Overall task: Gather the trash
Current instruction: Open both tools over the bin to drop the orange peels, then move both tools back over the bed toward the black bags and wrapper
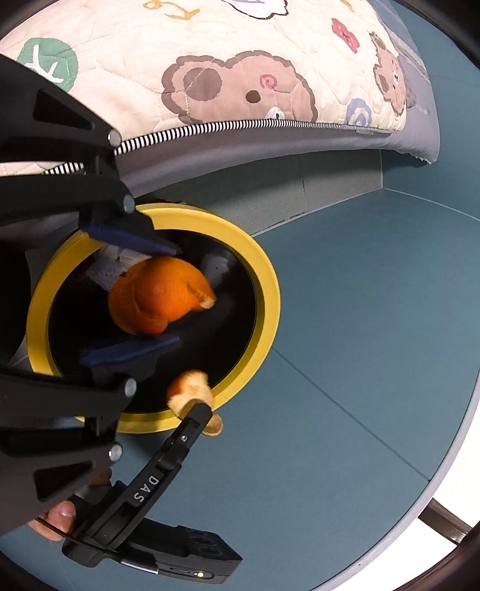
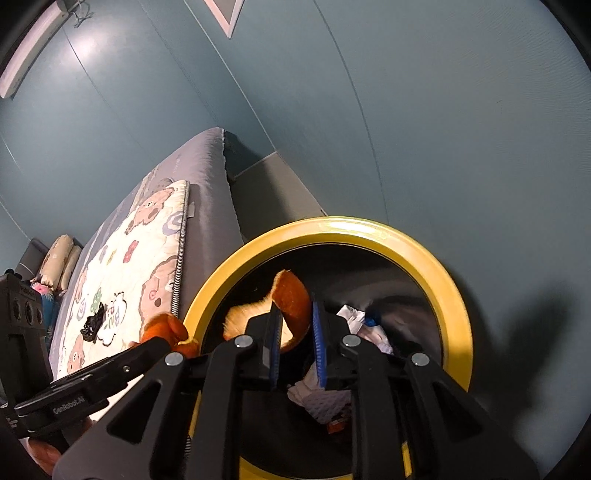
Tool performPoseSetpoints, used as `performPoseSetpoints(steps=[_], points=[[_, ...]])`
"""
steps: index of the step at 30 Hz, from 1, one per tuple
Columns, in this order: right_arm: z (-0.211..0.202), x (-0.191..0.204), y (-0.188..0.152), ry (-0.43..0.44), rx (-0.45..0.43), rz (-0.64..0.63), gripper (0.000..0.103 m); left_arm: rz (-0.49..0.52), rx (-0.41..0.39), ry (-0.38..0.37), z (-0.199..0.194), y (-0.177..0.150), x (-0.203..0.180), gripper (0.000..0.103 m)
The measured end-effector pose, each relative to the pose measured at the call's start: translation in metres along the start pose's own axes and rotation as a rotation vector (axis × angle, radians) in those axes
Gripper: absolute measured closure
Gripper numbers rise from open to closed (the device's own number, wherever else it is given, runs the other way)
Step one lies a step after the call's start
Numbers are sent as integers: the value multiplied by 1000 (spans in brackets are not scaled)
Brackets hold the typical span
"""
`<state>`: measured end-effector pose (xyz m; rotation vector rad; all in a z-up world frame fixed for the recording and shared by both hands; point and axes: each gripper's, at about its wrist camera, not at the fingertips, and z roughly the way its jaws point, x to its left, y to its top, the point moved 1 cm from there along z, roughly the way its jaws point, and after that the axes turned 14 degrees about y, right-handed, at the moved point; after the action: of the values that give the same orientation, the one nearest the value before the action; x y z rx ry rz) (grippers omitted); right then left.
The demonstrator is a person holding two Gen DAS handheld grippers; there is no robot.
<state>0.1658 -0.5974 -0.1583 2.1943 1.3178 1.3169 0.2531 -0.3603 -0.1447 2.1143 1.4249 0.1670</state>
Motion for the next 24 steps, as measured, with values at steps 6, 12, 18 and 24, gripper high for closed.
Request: performPoseSetpoints(steps=[6,12,18,24], points=[[-3,1,-3,-15,0,15,66,-46,-19,4,-11,3,11,36],[-8,7,-5,-10,-6,20,50,-87,-54,44,-25,3,30,22],[-6,33,-14,56,21,-15,45,-123,-110,100,-48,2,62,18],[1,79,-27,167,58,-97,41,-176,-162,159,-80,-1,114,17]])
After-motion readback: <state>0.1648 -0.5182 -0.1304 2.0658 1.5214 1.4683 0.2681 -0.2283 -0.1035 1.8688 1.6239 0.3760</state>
